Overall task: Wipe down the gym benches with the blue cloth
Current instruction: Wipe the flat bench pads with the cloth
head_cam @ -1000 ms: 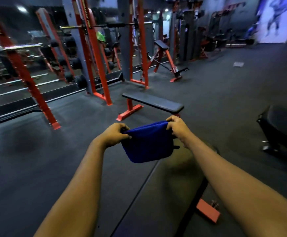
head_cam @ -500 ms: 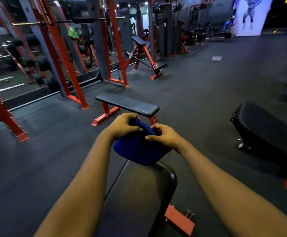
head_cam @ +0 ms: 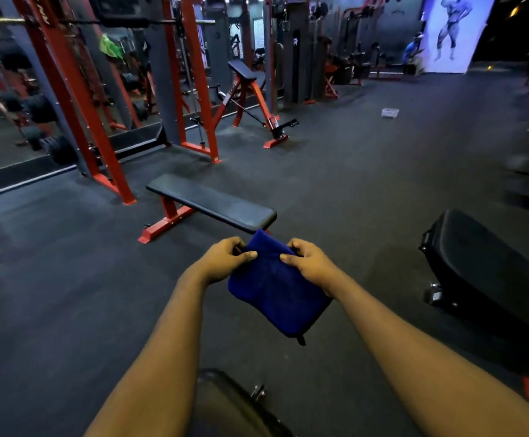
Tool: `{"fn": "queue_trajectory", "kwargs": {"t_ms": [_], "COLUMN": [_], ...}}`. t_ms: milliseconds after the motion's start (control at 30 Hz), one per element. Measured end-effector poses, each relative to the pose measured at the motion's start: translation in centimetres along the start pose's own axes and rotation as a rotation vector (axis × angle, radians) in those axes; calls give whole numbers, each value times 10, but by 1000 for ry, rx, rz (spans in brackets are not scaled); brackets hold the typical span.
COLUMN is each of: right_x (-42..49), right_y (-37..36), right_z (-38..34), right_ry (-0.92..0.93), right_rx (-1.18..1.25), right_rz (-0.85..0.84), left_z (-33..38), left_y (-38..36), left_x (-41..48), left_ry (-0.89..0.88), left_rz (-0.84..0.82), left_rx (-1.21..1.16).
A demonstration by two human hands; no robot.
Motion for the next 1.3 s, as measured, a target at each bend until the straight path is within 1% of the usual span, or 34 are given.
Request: {"fn": "queue_trajectory", "kwargs": {"t_ms": [267, 367, 500, 600, 733, 833, 1033, 1133, 1233, 1300], "right_x": [119, 164, 215, 252, 305, 348, 483, 557, 610, 638], "right_y": [84, 122, 164, 184, 196, 195, 177, 163, 152, 145], "right_z": [63, 82, 87, 84, 86, 92, 105, 110, 117, 121], "right_ry": [-29, -40, -32, -10, -8, -51, -136, -222, -332, -386], "right_rx": [42, 55, 45, 72, 90, 66, -1, 13, 58, 86], "right_rz": [-31, -47, -88, -82, -54, -36, 17, 130, 230, 285], "left_z": [1, 8, 25, 32, 20, 0, -82, -129, -166, -187], "left_y": [0, -4, -2, 6, 32, 53, 129, 179, 219, 240], "left_x": [123, 165, 208, 236, 277, 305, 408, 470, 522, 556], "left_ry": [42, 98, 173, 211, 238, 237, 242, 233, 225, 219], "left_rz": [254, 339, 403, 412, 443, 463, 413, 325, 199, 164], "left_rx": [58, 50, 40, 38, 27, 25, 31, 52, 97, 125]}}
Point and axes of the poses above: each hand's wrist, its own x-axis towards the middle knuckle, its own y-axis out of the back of the hand, z = x × y, the point moved 2 cm from there along x, towards the middle knuckle, and after that the axes turned 11 degrees about -z, right-handed, at the moved point
